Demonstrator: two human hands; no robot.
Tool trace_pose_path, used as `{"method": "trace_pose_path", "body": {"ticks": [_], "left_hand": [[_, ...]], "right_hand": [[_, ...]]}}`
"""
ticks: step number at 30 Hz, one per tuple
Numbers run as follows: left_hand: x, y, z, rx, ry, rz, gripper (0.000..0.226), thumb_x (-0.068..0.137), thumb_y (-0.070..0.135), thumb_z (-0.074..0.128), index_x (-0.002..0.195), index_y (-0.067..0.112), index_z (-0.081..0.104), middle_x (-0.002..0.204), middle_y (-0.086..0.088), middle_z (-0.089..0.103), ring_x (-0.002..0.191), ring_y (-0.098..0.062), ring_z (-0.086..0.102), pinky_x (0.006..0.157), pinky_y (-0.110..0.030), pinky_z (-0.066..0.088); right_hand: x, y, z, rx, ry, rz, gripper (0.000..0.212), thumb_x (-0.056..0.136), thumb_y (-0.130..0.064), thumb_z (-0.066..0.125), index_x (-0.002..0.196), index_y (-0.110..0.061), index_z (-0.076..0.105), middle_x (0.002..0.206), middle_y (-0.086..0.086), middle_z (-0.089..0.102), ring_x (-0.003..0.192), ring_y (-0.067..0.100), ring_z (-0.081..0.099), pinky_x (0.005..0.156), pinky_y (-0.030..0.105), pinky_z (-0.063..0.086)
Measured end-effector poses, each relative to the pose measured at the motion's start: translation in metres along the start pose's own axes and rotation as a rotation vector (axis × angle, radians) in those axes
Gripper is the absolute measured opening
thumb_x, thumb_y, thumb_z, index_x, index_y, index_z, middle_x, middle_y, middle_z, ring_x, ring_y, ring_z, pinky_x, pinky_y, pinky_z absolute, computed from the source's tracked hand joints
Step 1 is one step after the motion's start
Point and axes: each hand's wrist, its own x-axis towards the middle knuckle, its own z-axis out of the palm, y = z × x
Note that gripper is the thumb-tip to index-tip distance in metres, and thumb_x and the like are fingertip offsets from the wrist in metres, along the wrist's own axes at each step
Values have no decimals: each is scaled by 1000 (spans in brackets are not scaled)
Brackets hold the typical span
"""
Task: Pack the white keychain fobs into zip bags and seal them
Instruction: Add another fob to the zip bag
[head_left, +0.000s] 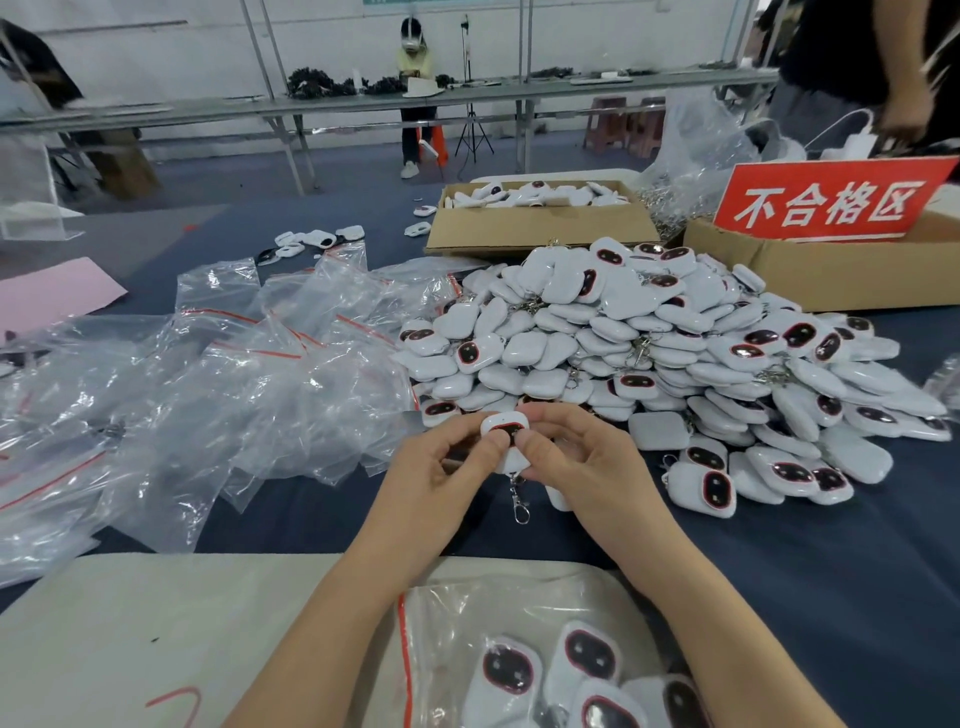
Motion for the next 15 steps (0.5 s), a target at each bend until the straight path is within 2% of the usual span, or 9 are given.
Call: {"method": "trace_pose_path", "body": {"ticks": [7, 12, 15], "left_hand": [[0, 1, -1, -66, -7, -4, 25, 100, 30, 60, 111, 48, 73, 95, 20, 74, 76, 9, 58, 73, -5, 43], [-1, 5, -1, -70, 1, 6, 28, 101, 25, 61, 110, 49, 74, 102, 18, 75, 87, 8, 63, 77, -5, 44], [-3, 7, 0, -67, 8, 16, 30, 101, 24, 61, 108, 51, 73, 93, 23, 74, 80, 10, 62, 74, -4, 43]], "right_hand": [[0, -1, 1, -21, -6, 4, 17, 93, -10, 67, 101, -24, 73, 93, -5, 77, 86, 4, 70, 73, 20, 58], [-2, -2, 1, -22, -5, 0, 17, 93, -12, 67, 100, -26, 74, 94, -5, 77, 87, 5, 70, 74, 20, 58], [-2, -3, 2, -3, 11, 4, 17, 94, -12, 67, 98, -26, 75, 94, -3, 77, 87, 7, 71, 76, 22, 60]]}}
